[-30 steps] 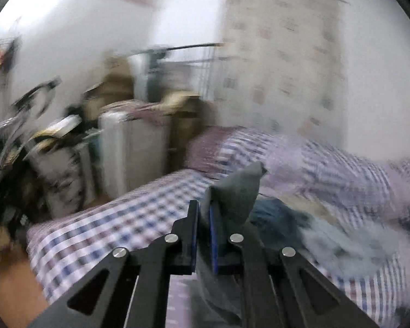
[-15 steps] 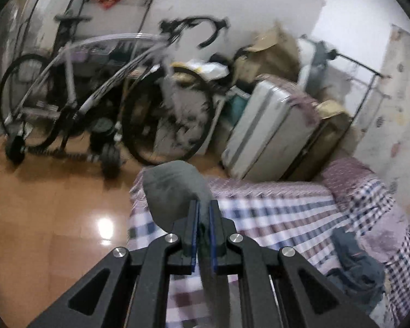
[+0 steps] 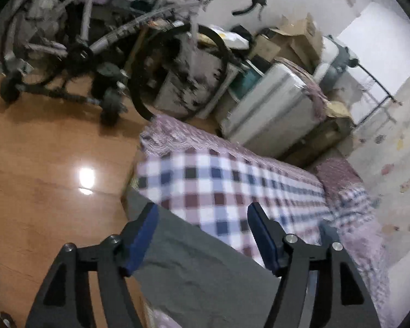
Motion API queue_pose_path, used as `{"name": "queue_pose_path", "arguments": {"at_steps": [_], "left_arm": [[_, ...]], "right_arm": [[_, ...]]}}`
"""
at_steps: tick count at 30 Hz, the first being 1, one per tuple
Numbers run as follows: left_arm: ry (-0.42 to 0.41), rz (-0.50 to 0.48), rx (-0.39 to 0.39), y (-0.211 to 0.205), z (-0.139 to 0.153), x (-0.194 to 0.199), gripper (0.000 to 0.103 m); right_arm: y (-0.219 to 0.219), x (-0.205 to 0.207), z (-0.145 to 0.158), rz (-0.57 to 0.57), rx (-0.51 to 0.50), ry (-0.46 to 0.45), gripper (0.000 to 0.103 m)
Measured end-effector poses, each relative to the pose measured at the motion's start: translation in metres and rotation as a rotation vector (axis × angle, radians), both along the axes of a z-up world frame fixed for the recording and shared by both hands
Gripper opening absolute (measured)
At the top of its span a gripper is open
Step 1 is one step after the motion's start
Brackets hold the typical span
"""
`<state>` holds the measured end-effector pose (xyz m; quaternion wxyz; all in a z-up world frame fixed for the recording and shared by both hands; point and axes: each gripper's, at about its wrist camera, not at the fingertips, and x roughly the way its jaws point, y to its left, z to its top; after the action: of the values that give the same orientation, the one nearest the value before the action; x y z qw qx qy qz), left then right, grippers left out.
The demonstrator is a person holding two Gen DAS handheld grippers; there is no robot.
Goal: Fold clothes
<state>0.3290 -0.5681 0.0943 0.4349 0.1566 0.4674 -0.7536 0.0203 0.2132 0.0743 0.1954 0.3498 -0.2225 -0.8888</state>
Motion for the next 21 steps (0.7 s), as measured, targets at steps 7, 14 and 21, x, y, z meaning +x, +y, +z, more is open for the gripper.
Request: {"name": "queue_pose_path", "arguments": {"at_steps": [7,14,21], "left_arm": [[0.228,-0.338,0.101,0.078,-0.015,-0.038,0.084],[0.191,-0.628,0.251,0.187,-0.063,-0.116,0.085],[0.162,-0.551,0.232,0.230,-0.090,-0.132,0.084]], "right_arm": [[-0.003,0.003,0.002,0.018,0.013,0.010,0.049],[-0.008,0.008,0.003,0.042,0.037,0.021,0.049],[-0.007,0.009,0.002,0.047,0.036,0.015,0.049]]}}
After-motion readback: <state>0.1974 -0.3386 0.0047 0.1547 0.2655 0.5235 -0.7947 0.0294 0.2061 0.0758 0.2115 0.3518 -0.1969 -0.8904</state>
